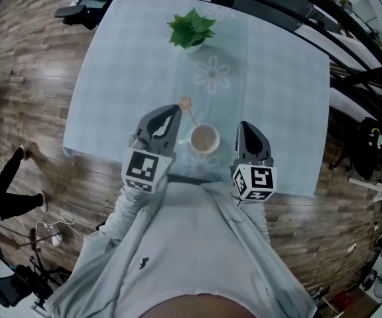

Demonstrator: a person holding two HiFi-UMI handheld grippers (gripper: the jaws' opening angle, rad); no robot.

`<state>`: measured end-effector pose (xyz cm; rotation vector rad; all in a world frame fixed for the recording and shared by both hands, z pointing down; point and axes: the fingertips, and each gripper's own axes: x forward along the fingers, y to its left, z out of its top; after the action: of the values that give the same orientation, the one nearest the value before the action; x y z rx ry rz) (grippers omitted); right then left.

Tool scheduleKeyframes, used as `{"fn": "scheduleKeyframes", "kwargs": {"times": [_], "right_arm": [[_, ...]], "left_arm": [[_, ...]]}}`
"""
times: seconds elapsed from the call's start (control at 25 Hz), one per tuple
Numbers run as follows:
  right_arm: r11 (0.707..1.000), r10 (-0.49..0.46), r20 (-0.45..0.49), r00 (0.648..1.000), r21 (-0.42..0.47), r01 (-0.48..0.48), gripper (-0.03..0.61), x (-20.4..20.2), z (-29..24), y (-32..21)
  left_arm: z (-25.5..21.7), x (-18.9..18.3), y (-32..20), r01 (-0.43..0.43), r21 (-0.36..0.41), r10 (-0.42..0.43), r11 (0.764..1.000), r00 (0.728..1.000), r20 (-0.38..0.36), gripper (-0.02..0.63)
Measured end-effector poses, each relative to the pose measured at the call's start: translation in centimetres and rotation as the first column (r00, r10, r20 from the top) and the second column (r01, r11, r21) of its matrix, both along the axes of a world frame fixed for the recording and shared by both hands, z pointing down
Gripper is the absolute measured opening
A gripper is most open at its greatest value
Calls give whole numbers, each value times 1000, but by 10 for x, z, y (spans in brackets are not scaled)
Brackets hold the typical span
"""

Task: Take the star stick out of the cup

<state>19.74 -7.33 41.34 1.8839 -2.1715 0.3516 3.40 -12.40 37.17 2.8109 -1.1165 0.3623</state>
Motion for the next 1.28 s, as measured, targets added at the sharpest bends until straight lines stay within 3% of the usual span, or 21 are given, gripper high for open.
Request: {"fn": "scheduleKeyframes", "kwargs": {"times": [0.36,0.88,0.92,1.0,1.28], "right_arm": [[999,-40,-2,999,-29,40,17,-13,7,-5],[972,-202,53,978,-111,207,19,-57,33,-16],[968,-213,60,975,-119,219,30,-62,36,-17],[957,-241,71,968,-147,249,120,-71,44,-18],[912,-348,21,937,-225,343,160,-100,70,-20]], "left_arm": [[5,-5,1,-11,-15,11,1000,1000,-3,20],[20,-26,3,55,-52,-55,997,998,7,20],[22,-27,4,60,-54,-59,997,998,6,20],[24,-29,4,69,-59,-68,996,998,4,20],[33,-31,4,87,-79,-87,993,996,-2,20]]}}
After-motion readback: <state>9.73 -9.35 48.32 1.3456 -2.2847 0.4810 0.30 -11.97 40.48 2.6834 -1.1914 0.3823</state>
